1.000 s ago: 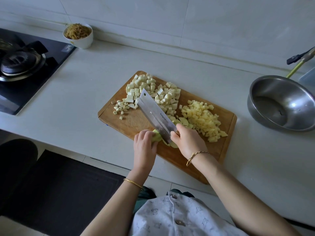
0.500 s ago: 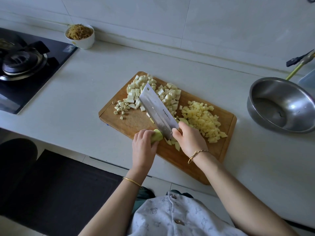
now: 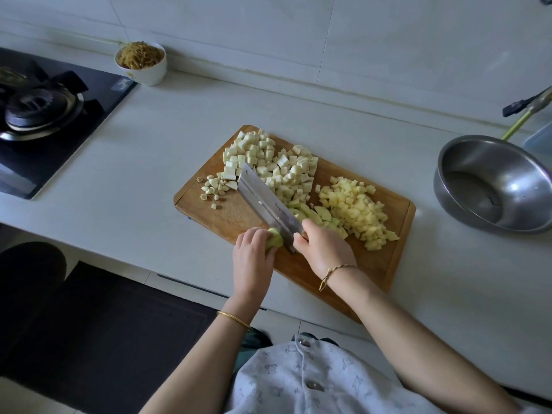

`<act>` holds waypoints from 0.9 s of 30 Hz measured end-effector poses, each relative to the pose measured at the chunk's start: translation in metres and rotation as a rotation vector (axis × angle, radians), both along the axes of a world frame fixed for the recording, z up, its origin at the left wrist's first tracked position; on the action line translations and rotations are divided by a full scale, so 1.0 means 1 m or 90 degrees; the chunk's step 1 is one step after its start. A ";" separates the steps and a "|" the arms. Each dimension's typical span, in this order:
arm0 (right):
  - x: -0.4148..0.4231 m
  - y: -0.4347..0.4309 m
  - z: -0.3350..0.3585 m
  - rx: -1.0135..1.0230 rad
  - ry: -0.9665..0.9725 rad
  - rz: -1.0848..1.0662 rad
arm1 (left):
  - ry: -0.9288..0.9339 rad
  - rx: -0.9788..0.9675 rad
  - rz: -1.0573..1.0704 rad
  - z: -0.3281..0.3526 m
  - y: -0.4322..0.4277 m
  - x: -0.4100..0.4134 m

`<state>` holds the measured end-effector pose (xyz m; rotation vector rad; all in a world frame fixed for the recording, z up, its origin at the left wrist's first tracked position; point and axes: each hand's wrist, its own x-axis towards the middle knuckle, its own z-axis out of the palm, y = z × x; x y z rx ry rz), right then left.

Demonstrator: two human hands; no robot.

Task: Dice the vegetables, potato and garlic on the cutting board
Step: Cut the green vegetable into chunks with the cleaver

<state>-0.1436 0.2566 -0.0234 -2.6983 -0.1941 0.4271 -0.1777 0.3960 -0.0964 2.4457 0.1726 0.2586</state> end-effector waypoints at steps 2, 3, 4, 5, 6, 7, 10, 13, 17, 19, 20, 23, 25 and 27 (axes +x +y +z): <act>0.000 -0.001 -0.004 0.010 0.004 -0.013 | 0.004 0.004 -0.002 0.002 0.001 0.000; 0.000 -0.002 -0.005 0.018 0.007 -0.021 | 0.007 0.010 -0.002 0.002 0.002 0.000; 0.000 -0.003 -0.006 0.028 0.010 -0.032 | 0.009 0.016 0.000 0.003 0.003 -0.001; 0.000 -0.004 -0.007 0.040 0.011 -0.042 | 0.011 0.021 0.004 0.003 0.003 -0.002; -0.001 -0.004 -0.008 0.051 0.011 -0.053 | 0.014 0.023 0.009 0.003 0.003 -0.003; -0.002 -0.004 -0.008 0.060 0.009 -0.063 | 0.019 0.022 0.013 0.003 0.003 -0.004; -0.003 -0.007 -0.001 0.074 -0.005 -0.080 | 0.033 0.009 0.017 0.002 0.002 -0.004; -0.003 -0.010 0.007 0.076 -0.024 -0.068 | 0.033 -0.004 0.022 0.002 0.001 -0.001; -0.005 -0.009 0.008 0.053 -0.021 -0.041 | 0.034 -0.003 0.023 0.002 0.000 0.000; -0.005 -0.009 0.006 0.041 -0.019 -0.037 | 0.034 -0.003 0.022 0.002 0.000 0.000; -0.005 -0.008 0.006 0.034 -0.021 -0.035 | 0.033 -0.003 0.020 0.001 0.000 0.000; -0.005 -0.002 0.001 0.019 -0.010 -0.025 | 0.028 0.002 0.019 0.000 0.001 -0.001; -0.005 0.001 -0.003 0.013 -0.003 -0.027 | 0.026 0.006 0.020 0.000 0.001 -0.001; -0.005 0.001 -0.005 0.020 0.004 -0.039 | 0.025 0.006 0.021 0.000 0.001 -0.001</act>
